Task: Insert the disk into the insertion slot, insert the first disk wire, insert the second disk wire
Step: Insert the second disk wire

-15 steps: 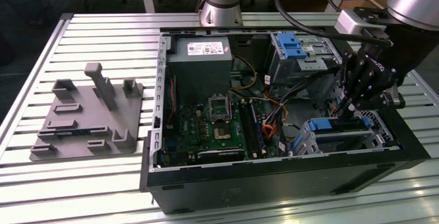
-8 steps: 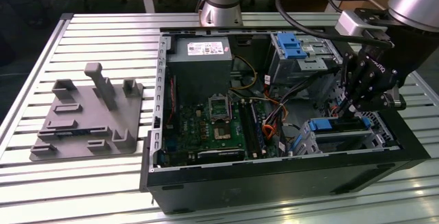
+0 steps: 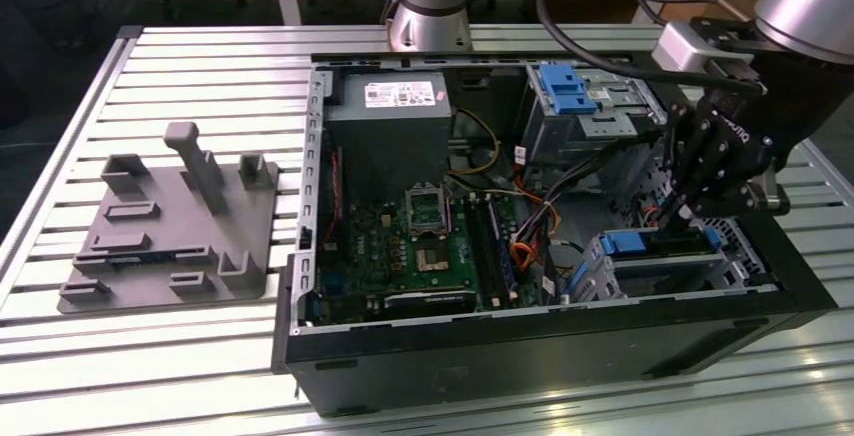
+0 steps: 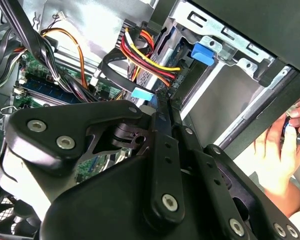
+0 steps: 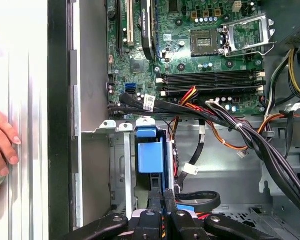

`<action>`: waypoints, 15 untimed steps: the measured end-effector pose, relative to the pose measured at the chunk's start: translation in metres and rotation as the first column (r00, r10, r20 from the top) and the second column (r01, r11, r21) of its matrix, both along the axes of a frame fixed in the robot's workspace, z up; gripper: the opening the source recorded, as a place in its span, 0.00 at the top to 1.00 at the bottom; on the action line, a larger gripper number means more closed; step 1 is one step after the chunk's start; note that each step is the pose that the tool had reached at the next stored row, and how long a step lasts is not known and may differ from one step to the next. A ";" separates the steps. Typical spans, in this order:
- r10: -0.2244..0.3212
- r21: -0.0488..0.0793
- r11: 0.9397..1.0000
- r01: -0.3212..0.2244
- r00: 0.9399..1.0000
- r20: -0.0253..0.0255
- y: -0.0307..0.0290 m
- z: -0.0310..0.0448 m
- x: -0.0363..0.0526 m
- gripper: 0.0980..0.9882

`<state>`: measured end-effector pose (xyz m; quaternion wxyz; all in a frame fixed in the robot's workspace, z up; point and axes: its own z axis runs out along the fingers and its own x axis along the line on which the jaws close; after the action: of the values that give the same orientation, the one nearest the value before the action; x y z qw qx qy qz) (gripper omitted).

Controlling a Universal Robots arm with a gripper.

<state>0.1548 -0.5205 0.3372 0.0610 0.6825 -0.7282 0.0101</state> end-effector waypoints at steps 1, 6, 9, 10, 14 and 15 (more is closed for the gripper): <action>0.000 0.000 1.000 0.000 1.000 0.000 0.0000 -0.0004 0.0001 0.95; 0.002 0.000 1.000 -0.002 1.000 0.000 0.0000 -0.0009 0.0006 0.95; 0.005 0.000 1.000 -0.005 1.000 -0.001 0.0000 -0.0015 0.0006 0.95; 0.006 0.000 1.000 -0.006 1.000 -0.001 0.0000 -0.0017 0.0006 0.95; 0.011 0.000 1.000 -0.011 1.000 -0.001 -0.0001 -0.0021 0.0006 0.95; 0.013 0.000 1.000 -0.013 1.000 -0.001 -0.0001 -0.0023 0.0006 0.95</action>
<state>0.1555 -0.5206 0.3349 0.0614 0.6872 -0.7238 0.0100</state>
